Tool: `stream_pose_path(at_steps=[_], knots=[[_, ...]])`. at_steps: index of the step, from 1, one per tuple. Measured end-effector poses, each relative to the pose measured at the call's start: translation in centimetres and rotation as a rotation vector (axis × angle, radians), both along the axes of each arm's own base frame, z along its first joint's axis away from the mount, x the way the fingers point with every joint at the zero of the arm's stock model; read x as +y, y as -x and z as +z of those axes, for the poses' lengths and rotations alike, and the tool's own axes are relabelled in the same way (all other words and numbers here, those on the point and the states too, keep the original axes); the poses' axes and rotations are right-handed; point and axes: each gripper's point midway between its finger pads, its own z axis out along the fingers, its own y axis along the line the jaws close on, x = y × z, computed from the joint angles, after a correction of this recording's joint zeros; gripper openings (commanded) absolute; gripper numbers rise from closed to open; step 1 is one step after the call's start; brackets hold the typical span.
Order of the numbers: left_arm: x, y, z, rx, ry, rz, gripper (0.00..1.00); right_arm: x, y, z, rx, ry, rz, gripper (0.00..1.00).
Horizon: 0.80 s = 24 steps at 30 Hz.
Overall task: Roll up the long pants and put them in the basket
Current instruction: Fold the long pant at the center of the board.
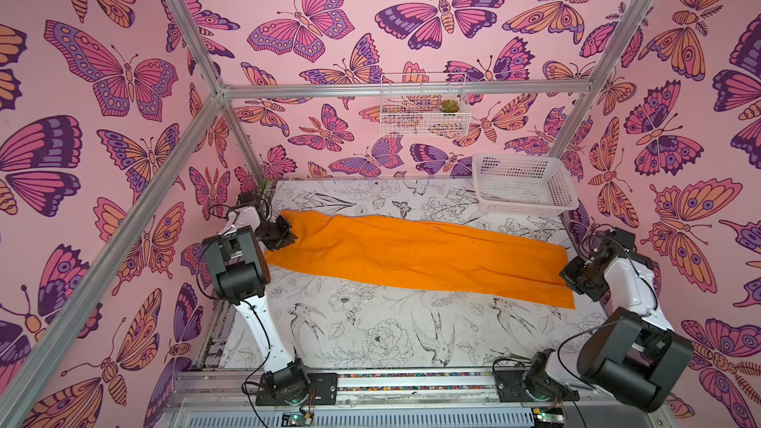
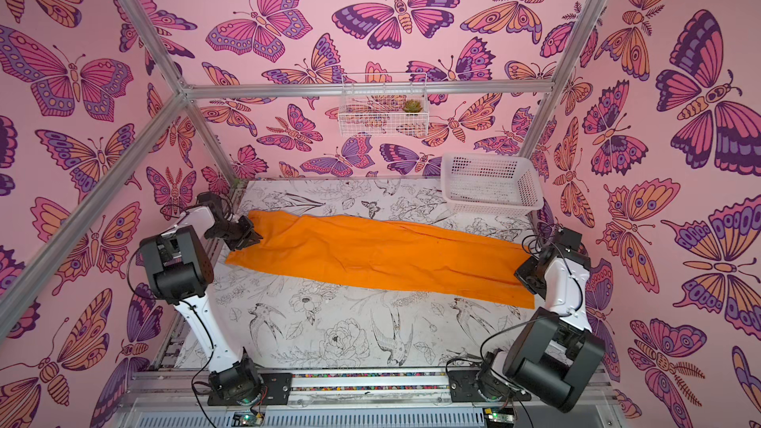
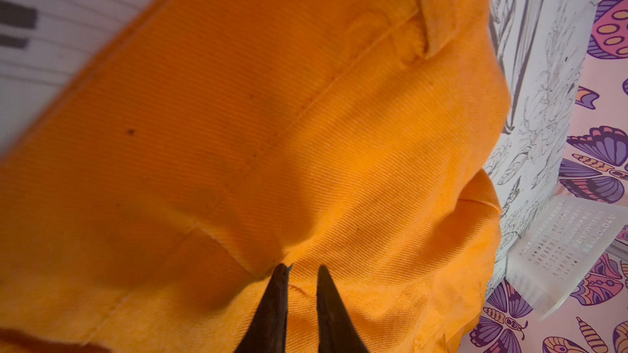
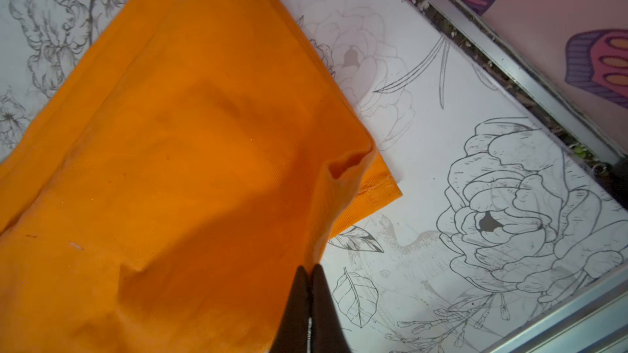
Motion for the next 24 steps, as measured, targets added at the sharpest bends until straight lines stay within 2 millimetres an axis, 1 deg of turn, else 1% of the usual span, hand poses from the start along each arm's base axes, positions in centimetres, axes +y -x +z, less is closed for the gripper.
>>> stream_pose_path(at_steps=[2,3,5,8,9,10,11,14,16,17,18,20,22,24], knots=[[0.0,0.0,0.0,0.000,0.000,0.000,0.19,-0.1,0.3,-0.8,-0.001,-0.039,-0.029,0.01],[0.0,0.0,0.0,0.000,0.000,0.000,0.19,-0.1,0.5,-1.1,-0.002,-0.051,-0.038,0.03],[0.0,0.0,0.0,0.000,0.000,0.000,0.19,0.2,0.8,-1.5,-0.002,-0.075,-0.058,0.20],[0.0,0.0,0.0,0.001,-0.001,-0.001,0.19,0.2,0.8,-1.2,-0.015,-0.073,-0.067,0.27],[0.0,0.0,0.0,0.001,-0.002,-0.002,0.19,0.1,0.7,-0.7,-0.035,-0.060,-0.071,0.31],[0.1,0.1,0.0,0.001,-0.004,-0.002,0.19,-0.1,0.5,0.2,-0.069,-0.036,-0.073,0.35],[0.1,0.0,0.1,0.000,-0.007,-0.004,0.19,-0.2,0.3,1.4,-0.113,-0.007,-0.074,0.36],[0.2,-0.1,0.5,-0.011,-0.015,-0.006,0.20,-0.7,-0.5,5.8,-0.283,0.105,-0.069,0.37],[0.2,-0.5,1.3,-0.032,-0.029,-0.016,0.20,-0.7,-0.9,7.8,-0.362,0.150,-0.057,0.37],[0.1,-0.8,1.8,-0.047,-0.041,-0.024,0.21,-0.7,-1.1,8.2,-0.377,0.161,-0.050,0.36],[-0.1,-1.2,2.5,-0.066,-0.056,-0.037,0.21,-0.7,-1.4,8.2,-0.380,0.164,-0.038,0.37],[-0.9,-2.3,4.3,-0.114,-0.083,-0.067,0.22,-0.5,-2.0,6.9,-0.343,0.143,-0.009,0.38],[-2.5,-3.5,6.3,-0.170,-0.102,-0.107,0.22,-0.3,-2.6,4.2,-0.261,0.090,0.017,0.42],[-4.3,-4.4,7.7,-0.213,-0.110,-0.146,0.21,-0.3,-2.7,1.4,-0.165,0.031,0.033,0.44]])
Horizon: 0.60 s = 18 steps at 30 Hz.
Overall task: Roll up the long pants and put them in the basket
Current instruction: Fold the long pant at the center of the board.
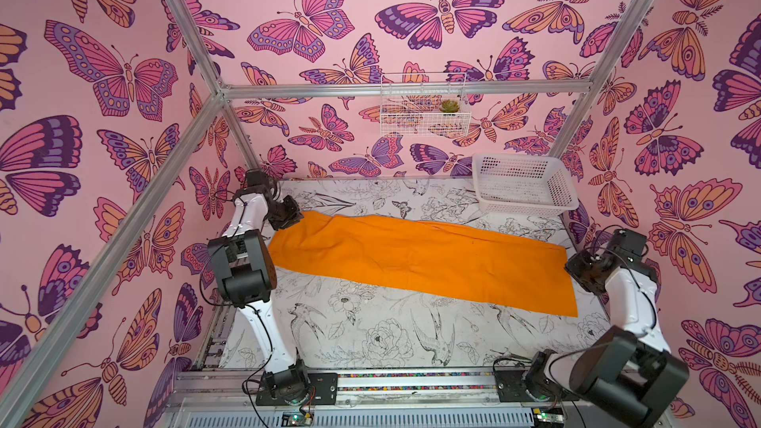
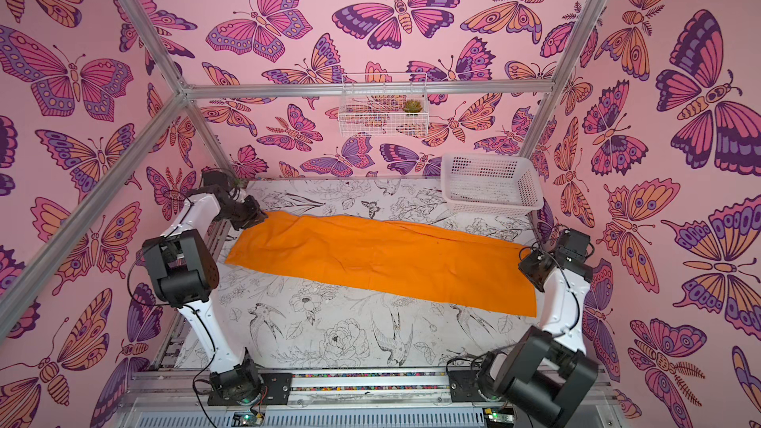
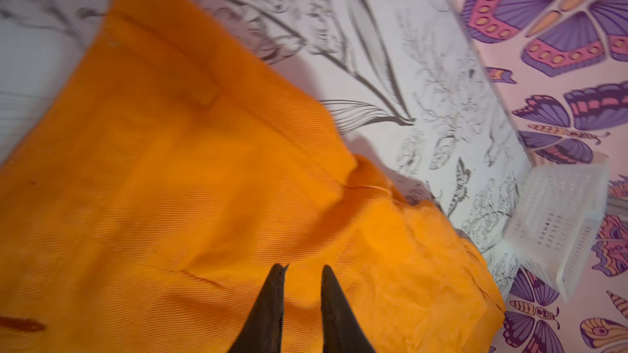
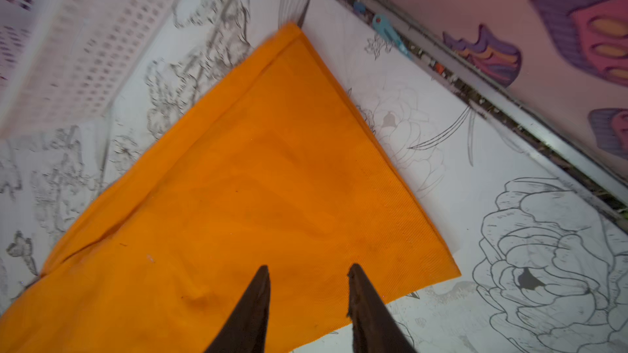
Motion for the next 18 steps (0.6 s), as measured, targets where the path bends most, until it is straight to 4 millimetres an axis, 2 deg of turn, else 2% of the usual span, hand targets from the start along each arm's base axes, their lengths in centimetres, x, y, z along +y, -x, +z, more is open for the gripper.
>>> stream_pose_path(at_steps=[3,4,5,6,12,16,18], knots=[[-2.0,-0.4,0.3,-0.009,0.008,-0.040,0.20,-0.2,-0.1,-3.1,0.119,-0.068,0.019,0.51],[-2.2,-0.4,-0.1,0.001,0.016,-0.041,0.20,-0.3,-0.2,-3.7,0.144,-0.081,0.023,0.52],[-2.1,-0.4,-0.6,0.014,0.021,-0.035,0.19,-0.4,-0.2,-4.1,0.160,-0.088,0.026,0.57],[-1.8,-0.3,-1.4,0.031,0.029,-0.025,0.19,-0.5,-0.3,-4.4,0.172,-0.092,0.024,0.65],[1.5,0.8,-6.0,0.142,0.083,0.063,0.19,-1.7,0.2,-4.9,0.226,-0.052,0.019,0.69],[2.3,1.4,-6.6,0.160,0.088,0.081,0.19,-3.0,0.8,-5.2,0.252,-0.040,-0.015,0.69],[2.2,1.4,-6.6,0.161,0.088,0.080,0.19,-3.5,0.7,-6.1,0.275,-0.054,-0.024,0.69]])
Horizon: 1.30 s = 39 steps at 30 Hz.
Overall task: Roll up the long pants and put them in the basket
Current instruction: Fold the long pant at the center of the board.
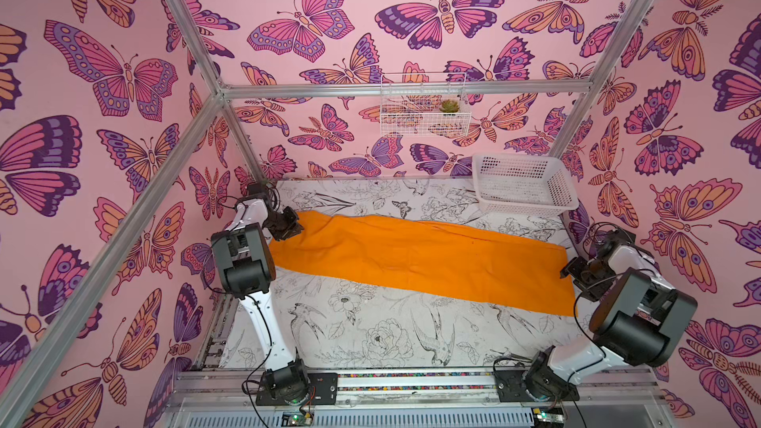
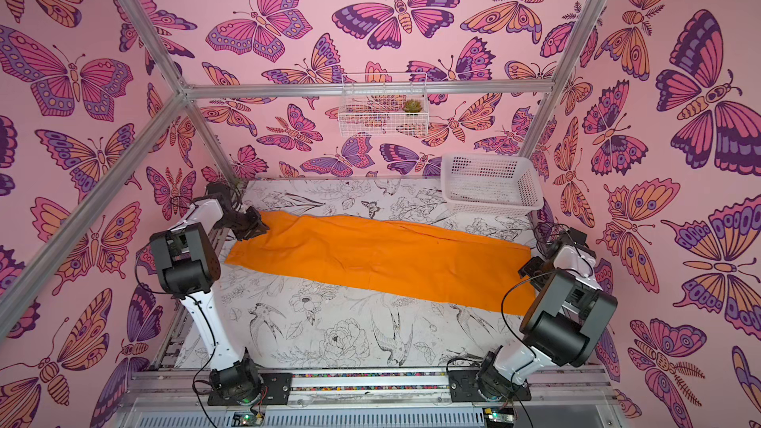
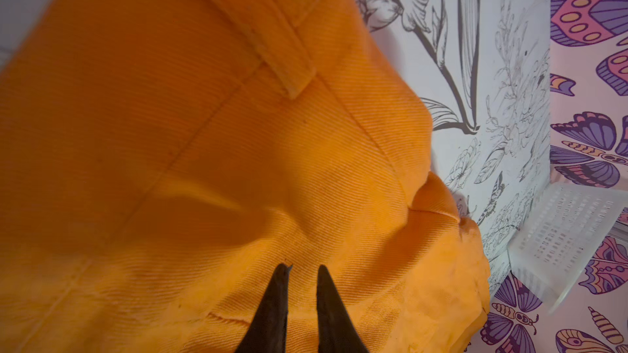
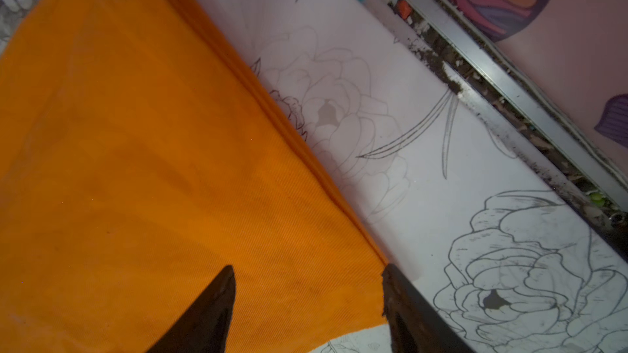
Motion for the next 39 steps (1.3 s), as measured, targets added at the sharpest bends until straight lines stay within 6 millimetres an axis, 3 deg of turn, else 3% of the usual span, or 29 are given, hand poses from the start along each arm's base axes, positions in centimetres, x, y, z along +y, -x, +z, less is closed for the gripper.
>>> stream_pose_path(at_steps=[6,15,19,23,27,31,32,33,35,39], knots=[[-0.1,0.4,-0.4,0.012,0.006,-0.001,0.19,-0.2,-0.1,-3.4,0.076,-0.054,0.006,0.69],[0.0,0.6,-0.5,0.017,0.008,0.001,0.19,-0.4,-0.7,-3.5,0.086,-0.069,0.021,0.63],[0.2,0.7,-0.3,0.014,0.007,0.006,0.18,-0.3,-0.8,-3.7,0.113,-0.038,0.046,0.56],[0.3,1.0,-0.3,0.017,0.009,0.010,0.18,0.7,-2.5,-3.7,0.103,-0.016,0.113,0.39],[0.3,1.3,-0.3,0.021,0.009,0.012,0.18,1.8,-4.1,-3.6,0.078,0.007,0.179,0.40],[0.3,1.6,0.1,0.017,0.008,0.014,0.18,2.0,-4.4,-3.6,0.076,0.002,0.187,0.40],[0.4,1.7,0.2,0.015,0.007,0.015,0.18,2.0,-4.4,-3.6,0.081,-0.002,0.188,0.38],[0.4,1.8,0.3,0.014,0.007,0.015,0.18,2.0,-4.4,-3.6,0.086,-0.005,0.191,0.30],[0.5,1.9,0.5,0.012,0.006,0.018,0.18,2.3,-4.8,-3.6,0.079,-0.021,0.201,0.00],[0.8,2.3,0.8,0.010,0.005,0.025,0.18,2.8,-5.2,-3.6,0.080,-0.037,0.225,0.00]])
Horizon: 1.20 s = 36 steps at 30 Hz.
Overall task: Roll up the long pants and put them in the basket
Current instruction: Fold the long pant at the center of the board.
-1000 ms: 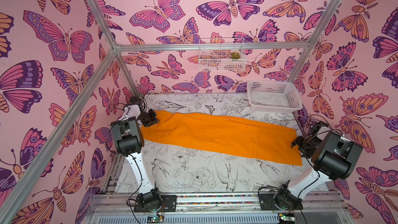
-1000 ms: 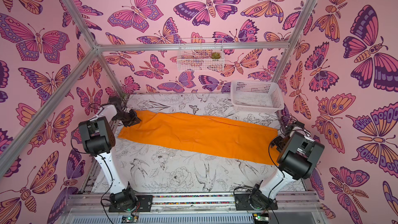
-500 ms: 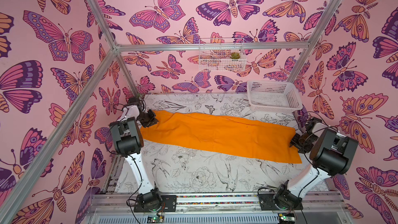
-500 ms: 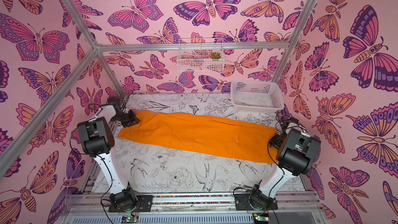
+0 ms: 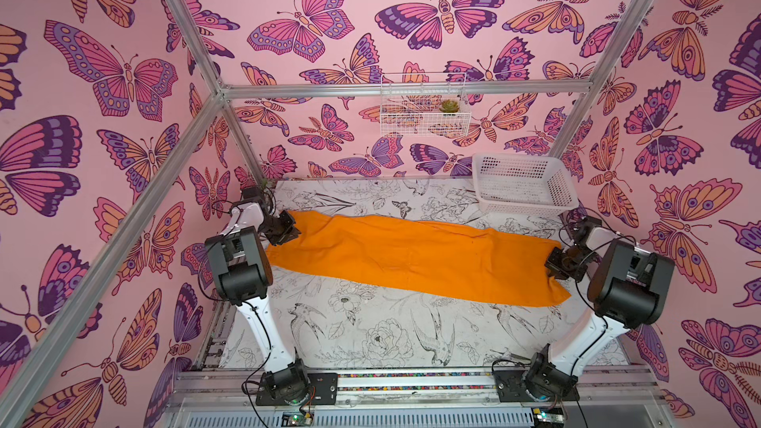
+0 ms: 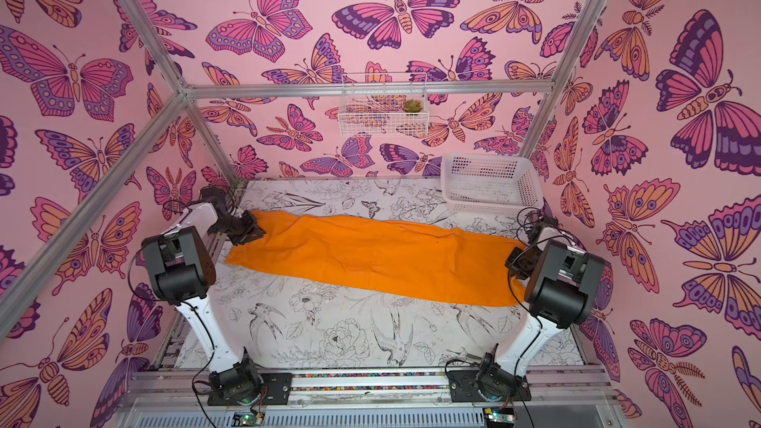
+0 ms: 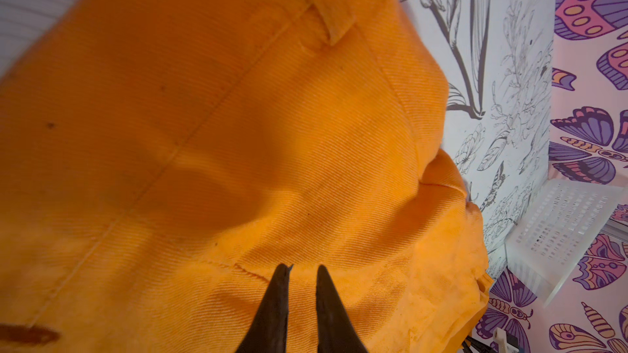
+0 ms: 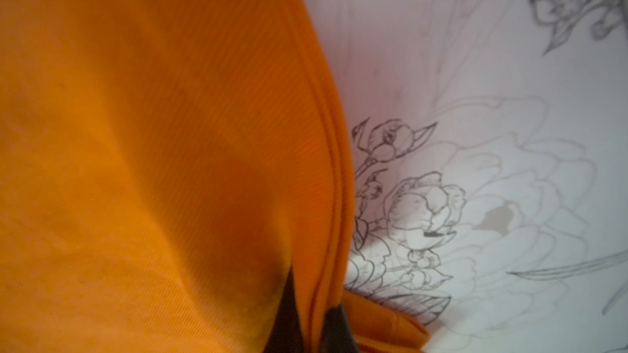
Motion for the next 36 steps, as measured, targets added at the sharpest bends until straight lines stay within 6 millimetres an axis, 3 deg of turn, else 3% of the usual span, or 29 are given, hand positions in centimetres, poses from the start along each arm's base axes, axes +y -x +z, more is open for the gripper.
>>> stream_pose_path(at_steps=[4,7,15,23,27,30,33,36], knots=[[0.0,0.3,0.3,-0.003,-0.002,0.003,0.18,-0.2,0.3,0.3,-0.011,0.027,-0.007,0.00],[0.0,0.5,0.6,-0.006,-0.003,0.003,0.18,-0.7,1.4,1.8,-0.008,0.086,-0.027,0.00],[-0.2,0.6,0.8,-0.008,-0.003,0.001,0.19,-5.2,1.9,13.9,-0.193,0.298,-0.131,0.00],[-1.1,1.1,0.7,0.013,-0.001,-0.032,0.19,-9.7,6.1,18.0,-0.184,0.410,-0.303,0.00],[-2.1,1.0,0.8,0.017,-0.004,-0.057,0.19,-10.0,6.3,20.2,-0.225,0.429,-0.322,0.00],[-3.3,1.0,0.8,0.021,-0.011,-0.084,0.19,-7.5,3.9,22.1,-0.274,0.469,-0.225,0.00],[-4.8,0.8,0.8,0.021,-0.018,-0.121,0.18,0.1,-1.1,22.8,-0.338,0.468,0.009,0.00],[-6.1,0.4,1.1,0.012,-0.026,-0.151,0.19,9.2,-4.5,22.3,-0.385,0.429,0.235,0.00]])
